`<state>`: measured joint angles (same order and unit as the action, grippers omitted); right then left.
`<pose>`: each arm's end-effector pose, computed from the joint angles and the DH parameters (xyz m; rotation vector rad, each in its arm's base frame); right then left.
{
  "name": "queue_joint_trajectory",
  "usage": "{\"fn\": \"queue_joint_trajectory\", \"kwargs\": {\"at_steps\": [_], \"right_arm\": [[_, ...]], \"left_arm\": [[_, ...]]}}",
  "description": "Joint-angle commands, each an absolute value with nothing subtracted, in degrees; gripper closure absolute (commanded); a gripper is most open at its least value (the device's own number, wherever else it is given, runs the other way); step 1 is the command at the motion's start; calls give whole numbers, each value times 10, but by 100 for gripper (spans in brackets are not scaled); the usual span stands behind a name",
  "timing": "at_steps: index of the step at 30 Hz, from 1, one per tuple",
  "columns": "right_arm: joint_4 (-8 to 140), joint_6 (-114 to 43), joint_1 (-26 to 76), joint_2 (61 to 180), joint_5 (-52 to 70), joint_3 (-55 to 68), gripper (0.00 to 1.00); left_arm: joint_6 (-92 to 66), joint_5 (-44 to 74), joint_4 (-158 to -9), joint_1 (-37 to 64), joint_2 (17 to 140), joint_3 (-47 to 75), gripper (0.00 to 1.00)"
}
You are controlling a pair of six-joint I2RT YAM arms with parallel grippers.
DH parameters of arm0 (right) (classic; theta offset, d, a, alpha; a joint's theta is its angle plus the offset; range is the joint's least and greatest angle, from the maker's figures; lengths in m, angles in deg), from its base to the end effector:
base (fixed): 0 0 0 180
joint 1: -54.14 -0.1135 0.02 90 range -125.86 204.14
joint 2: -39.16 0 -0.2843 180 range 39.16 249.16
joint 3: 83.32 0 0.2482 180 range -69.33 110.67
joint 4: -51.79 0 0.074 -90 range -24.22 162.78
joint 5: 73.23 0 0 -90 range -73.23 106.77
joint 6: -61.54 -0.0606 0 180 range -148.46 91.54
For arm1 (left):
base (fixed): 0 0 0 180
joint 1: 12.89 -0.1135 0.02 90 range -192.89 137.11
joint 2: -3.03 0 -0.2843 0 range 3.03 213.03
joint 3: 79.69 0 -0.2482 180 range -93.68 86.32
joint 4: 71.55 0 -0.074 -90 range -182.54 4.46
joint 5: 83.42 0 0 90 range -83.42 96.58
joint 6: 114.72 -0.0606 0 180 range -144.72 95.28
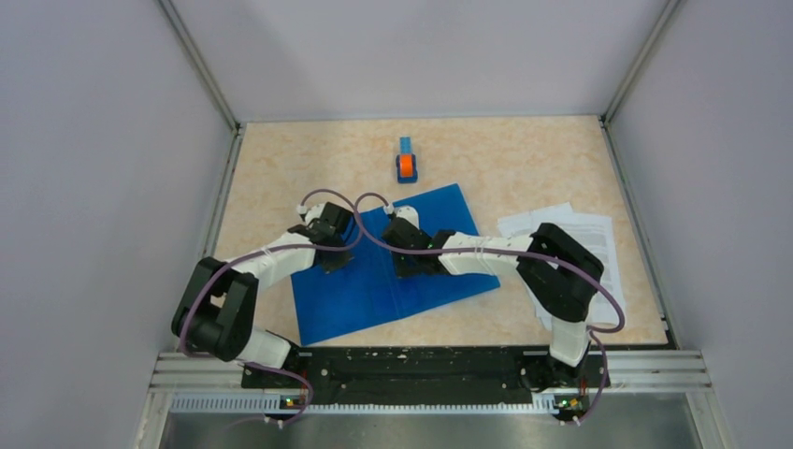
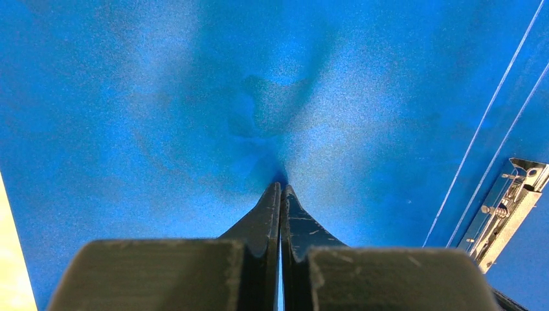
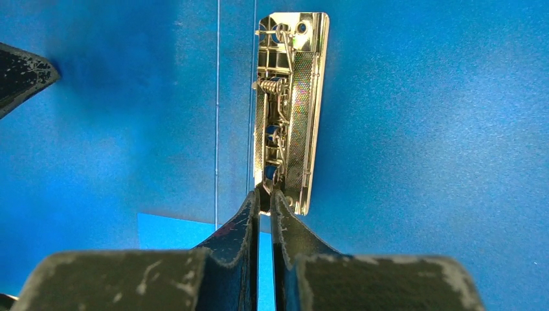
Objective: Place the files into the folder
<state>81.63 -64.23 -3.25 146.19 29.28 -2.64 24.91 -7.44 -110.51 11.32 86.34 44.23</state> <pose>0.2265 0.3297 0.1645 -0.3960 2.5280 0.3719 0.2442 -0.0937 0.1608 -0.6536 2.5838 -0.0755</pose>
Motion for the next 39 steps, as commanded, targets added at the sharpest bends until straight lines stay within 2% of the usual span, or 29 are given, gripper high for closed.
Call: {"fn": "queue_joint_trajectory", "kwargs": {"at_steps": [1,18,30,32,39], "right_arm": [[866,-651,-38,1483,343,-81,100],[873,-670,-43,1443,424,-129,100],[860,-639,-33,1398,375,-94,100],[859,-634,-28,1391,353,-74,95],[830,-622,20,1343,246,-35,62]], "left_arm": [[248,-109,-1148,112,897,458,100],[249,-124,-1170,112,916,442,100],[233,-113,-1166,111,920,436,100],[224,-101,-1161,112,921,432,100],[174,-59,-1166,112,934,371,100]]}}
